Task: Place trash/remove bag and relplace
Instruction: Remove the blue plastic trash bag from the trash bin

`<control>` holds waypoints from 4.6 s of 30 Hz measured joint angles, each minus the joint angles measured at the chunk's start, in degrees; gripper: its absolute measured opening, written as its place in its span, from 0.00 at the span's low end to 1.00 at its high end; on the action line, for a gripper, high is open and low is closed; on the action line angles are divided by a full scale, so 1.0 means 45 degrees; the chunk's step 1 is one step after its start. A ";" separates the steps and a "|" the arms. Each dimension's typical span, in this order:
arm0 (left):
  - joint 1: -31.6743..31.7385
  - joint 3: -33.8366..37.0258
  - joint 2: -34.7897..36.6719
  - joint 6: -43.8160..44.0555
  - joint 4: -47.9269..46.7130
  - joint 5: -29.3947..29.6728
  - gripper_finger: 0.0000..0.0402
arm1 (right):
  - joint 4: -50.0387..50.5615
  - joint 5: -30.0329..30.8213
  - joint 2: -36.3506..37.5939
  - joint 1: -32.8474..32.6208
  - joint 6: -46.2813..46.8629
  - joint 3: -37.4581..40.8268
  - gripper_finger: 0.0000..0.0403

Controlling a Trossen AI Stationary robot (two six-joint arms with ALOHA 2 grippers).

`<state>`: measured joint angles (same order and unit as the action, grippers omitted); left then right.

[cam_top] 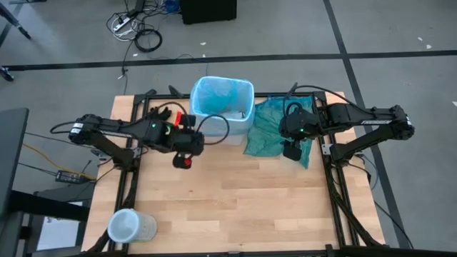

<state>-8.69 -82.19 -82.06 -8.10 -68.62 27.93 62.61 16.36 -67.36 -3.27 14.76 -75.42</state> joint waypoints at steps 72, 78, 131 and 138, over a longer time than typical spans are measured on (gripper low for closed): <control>-0.1423 -0.4991 -0.0772 0.0986 -0.0712 0.4369 0.00 | -0.0010 -0.0259 0.0001 0.0001 0.0355 0.0000 0.49; -0.1173 -0.6263 -0.0761 -0.0105 -0.1030 0.4980 0.00 | -0.0010 -0.0260 -0.0001 0.0002 0.0369 0.0000 0.47; 0.0437 -0.9840 -0.3772 0.1270 -0.1542 -0.2284 0.00 | -0.8700 -0.1027 0.0007 0.0023 -0.0958 0.1593 0.58; 0.0413 -0.9843 -0.3938 0.1521 -0.1032 -0.2357 0.00 | -1.1098 -0.1355 -0.0086 -0.0010 -0.2289 0.1579 0.70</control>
<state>-6.83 -126.49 -99.78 -1.26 -73.27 17.32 12.67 10.26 -67.75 -3.31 4.46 -68.31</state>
